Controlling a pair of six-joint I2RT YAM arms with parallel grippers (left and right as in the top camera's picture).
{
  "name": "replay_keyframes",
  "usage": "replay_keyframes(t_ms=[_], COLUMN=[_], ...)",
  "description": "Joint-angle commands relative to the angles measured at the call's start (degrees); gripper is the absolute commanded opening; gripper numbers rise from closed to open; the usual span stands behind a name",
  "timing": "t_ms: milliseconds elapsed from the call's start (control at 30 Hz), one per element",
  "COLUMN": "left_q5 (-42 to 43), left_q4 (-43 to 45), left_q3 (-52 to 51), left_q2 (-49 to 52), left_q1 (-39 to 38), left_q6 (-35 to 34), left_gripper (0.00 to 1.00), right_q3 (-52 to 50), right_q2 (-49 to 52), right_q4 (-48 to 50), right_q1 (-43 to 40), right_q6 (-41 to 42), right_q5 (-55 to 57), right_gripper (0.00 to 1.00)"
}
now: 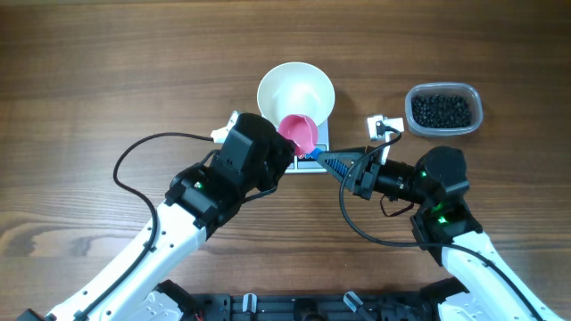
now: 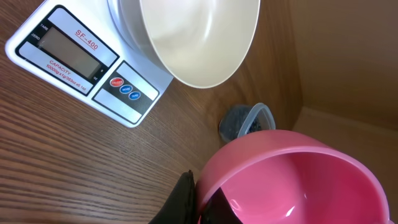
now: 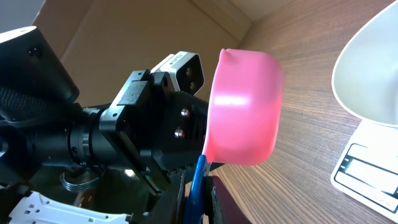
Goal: Scoop item into bowl and weigh 150g on scale
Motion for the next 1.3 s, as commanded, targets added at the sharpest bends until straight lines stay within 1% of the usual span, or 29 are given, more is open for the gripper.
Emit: replay_keyframes(t_ms=[0,133,233,433,667,800,1067,1267], left_q5=[-1.2,-1.2,-1.3,-1.3,-1.3,-1.3,-1.9,-2.6], left_q4=[0.4,0.4,0.4,0.4,0.4,0.4,0.4,0.4], left_q3=[0.4,0.4,0.4,0.4,0.4,0.4,0.4,0.4], left_q2=[0.2,0.2,0.2,0.2,0.2,0.2,0.2,0.2], left_q1=[0.0,0.0,0.0,0.0,0.0,0.0,0.0,0.0], left_q6=[0.1,0.1,0.1,0.1,0.1,0.1,0.0,-0.2], left_gripper=[0.04,0.04,0.04,0.04,0.04,0.04,0.04,0.04], right_q3=[1.0,1.0,1.0,1.0,1.0,1.0,1.0,1.0], right_q2=[-0.4,-0.4,-0.4,-0.4,-0.4,-0.4,-0.4,-0.4], right_q4=[0.8,0.9,0.9,0.9,0.9,0.9,0.9,0.9], right_q1=[1.3,1.3,1.3,1.3,1.3,1.3,1.3,1.3], right_q6=[0.5,1.5,1.5,1.7,3.5,5.9,7.5,7.6], right_q5=[-8.7,-8.5,-8.5,-8.6,-8.8,-8.8,-9.9,-9.9], right_gripper=[0.13,0.09,0.05,0.05,0.05,0.04,0.05,0.05])
